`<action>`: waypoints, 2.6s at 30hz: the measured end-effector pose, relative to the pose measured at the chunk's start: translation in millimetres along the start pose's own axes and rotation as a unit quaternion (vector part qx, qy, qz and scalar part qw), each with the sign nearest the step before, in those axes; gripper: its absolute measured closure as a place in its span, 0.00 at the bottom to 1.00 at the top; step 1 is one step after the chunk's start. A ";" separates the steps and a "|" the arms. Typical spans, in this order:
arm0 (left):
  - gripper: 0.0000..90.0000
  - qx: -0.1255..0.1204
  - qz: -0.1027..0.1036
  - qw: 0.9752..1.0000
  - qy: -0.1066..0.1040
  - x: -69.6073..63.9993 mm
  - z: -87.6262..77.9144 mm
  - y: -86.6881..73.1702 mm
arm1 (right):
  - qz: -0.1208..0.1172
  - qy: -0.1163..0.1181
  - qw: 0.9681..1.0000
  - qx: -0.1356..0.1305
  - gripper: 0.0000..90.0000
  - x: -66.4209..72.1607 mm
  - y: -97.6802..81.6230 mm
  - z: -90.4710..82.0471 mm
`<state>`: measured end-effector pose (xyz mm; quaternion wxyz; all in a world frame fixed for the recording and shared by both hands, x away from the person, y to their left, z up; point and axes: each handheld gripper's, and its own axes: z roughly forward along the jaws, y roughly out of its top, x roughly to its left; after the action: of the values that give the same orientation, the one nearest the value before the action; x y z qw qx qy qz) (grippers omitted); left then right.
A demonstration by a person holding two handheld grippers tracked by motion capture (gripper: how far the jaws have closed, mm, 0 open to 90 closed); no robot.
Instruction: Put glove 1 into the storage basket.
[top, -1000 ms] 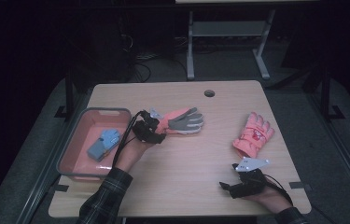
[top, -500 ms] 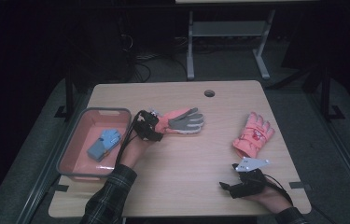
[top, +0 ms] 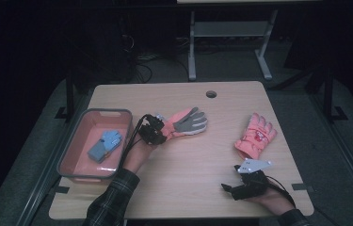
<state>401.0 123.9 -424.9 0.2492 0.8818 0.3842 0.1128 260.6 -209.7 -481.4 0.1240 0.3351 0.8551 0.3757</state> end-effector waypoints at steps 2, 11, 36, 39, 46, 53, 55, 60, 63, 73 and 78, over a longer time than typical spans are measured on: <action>0.91 -0.003 0.006 1.000 -0.010 -5.9 -1.2 -0.9 | 0.000 0.000 1.000 0.000 0.15 0.0 0.0 0.0; 0.91 -0.007 0.031 0.997 -0.072 -42.9 -7.2 -12.0 | 0.002 0.000 1.000 0.000 0.15 0.3 0.1 0.0; 0.90 -0.029 0.039 0.997 -0.054 -10.5 3.0 31.5 | 0.002 0.001 1.000 -0.001 0.15 0.6 -0.1 -0.1; 0.91 -0.006 0.045 0.997 -0.065 -10.3 15.1 31.7 | 0.001 0.001 1.000 0.000 0.15 0.5 -0.1 -0.2; 0.92 0.004 0.063 0.994 -0.089 -22.7 6.8 13.5 | 0.001 0.001 1.000 0.000 0.15 0.4 -0.1 -0.2; 0.92 -0.007 0.069 0.990 -0.125 -35.1 -4.0 -15.4 | -0.002 0.001 1.000 0.000 0.15 0.1 -0.2 -0.1; 0.94 -0.009 0.076 0.988 -0.130 -38.9 -6.3 -20.3 | -0.001 0.001 1.000 0.000 0.15 0.3 0.0 0.0; 0.99 -0.015 0.084 0.983 -0.163 -54.5 -10.8 -29.5 | -0.001 0.001 1.000 0.000 0.15 0.2 0.1 0.2; 1.00 -0.011 0.091 0.979 -0.183 -67.9 -8.6 -34.9 | -0.001 0.001 1.000 0.000 0.15 0.2 0.1 0.1; 0.99 0.005 0.140 0.967 -0.211 -113.2 1.2 -37.9 | -0.001 0.001 1.000 0.000 0.15 0.2 0.2 0.1; 0.99 -0.004 0.145 0.968 -0.205 -115.8 1.9 -34.9 | -0.001 0.001 1.000 0.001 0.15 0.2 0.2 0.0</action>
<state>301.4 58.4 -445.8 0.3074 0.9314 0.1919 -0.0342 260.6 -209.5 -481.3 0.1234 0.3338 0.8561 0.3749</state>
